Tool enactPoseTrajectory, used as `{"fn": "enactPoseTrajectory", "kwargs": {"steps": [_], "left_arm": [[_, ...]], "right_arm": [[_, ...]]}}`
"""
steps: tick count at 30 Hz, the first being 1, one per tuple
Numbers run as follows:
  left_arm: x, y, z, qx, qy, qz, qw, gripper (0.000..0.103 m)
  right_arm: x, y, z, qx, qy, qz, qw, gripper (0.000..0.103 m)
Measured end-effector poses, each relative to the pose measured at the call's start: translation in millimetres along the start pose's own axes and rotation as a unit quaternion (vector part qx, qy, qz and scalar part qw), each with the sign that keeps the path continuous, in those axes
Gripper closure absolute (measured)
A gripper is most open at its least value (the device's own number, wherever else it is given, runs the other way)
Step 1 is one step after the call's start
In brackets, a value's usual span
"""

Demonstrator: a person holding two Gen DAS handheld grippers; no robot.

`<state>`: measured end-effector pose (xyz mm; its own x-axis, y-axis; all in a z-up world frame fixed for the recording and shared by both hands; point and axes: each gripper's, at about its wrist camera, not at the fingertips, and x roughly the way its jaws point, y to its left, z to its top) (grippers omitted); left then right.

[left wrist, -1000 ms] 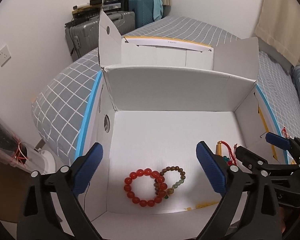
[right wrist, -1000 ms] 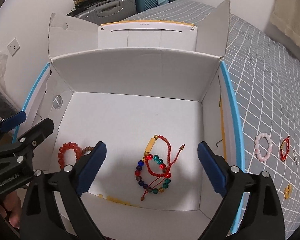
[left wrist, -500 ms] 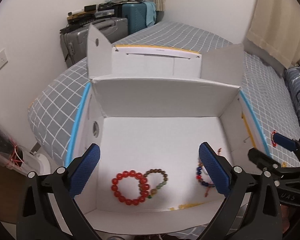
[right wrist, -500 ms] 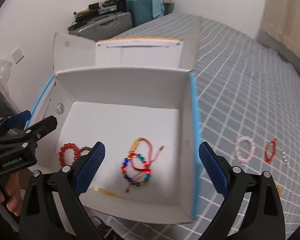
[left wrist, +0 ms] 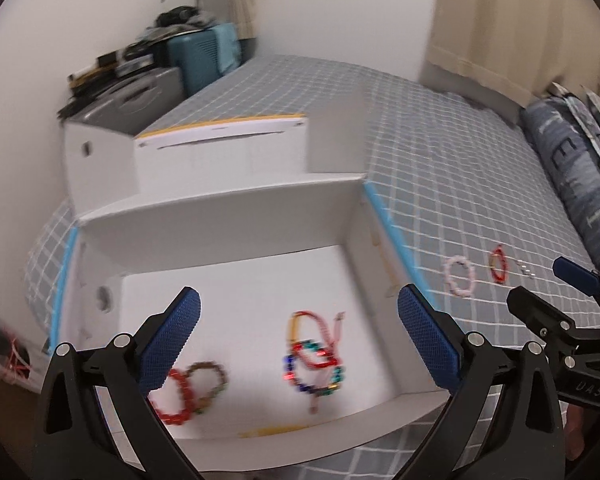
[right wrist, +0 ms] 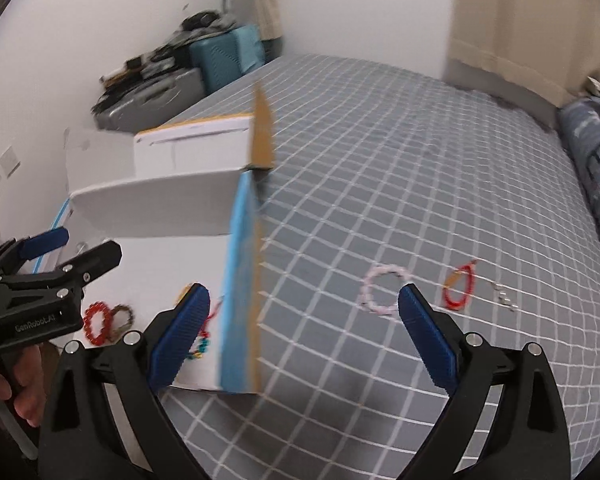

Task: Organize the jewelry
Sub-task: 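Withdraw both open tools from the box toward the remaining bracelets on the bed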

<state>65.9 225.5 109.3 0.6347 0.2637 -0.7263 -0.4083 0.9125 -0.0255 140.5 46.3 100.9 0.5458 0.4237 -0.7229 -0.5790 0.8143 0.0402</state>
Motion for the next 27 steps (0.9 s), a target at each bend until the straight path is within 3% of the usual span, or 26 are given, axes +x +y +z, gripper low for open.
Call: {"fn": "enactPoseTrajectory", "kwargs": {"steps": [16,22,27], "left_arm": [[61,-150,4,0.061,0.015,-0.071,0.9955,0.006],[100,-196,-7,0.079,0.018,-0.064,0.9946,0.006],[133,-210,-15,0.077,0.040,-0.070,0.9938,0.006]], "right_arm": [[-10,-135,-33,0.082,-0.012,-0.092,0.992,0.012],[-4,-174,-57,0.096,-0.009,-0.112,0.989,0.012],[9,-197,-77,0.107,0.007,-0.124,0.986,0.012]]}}
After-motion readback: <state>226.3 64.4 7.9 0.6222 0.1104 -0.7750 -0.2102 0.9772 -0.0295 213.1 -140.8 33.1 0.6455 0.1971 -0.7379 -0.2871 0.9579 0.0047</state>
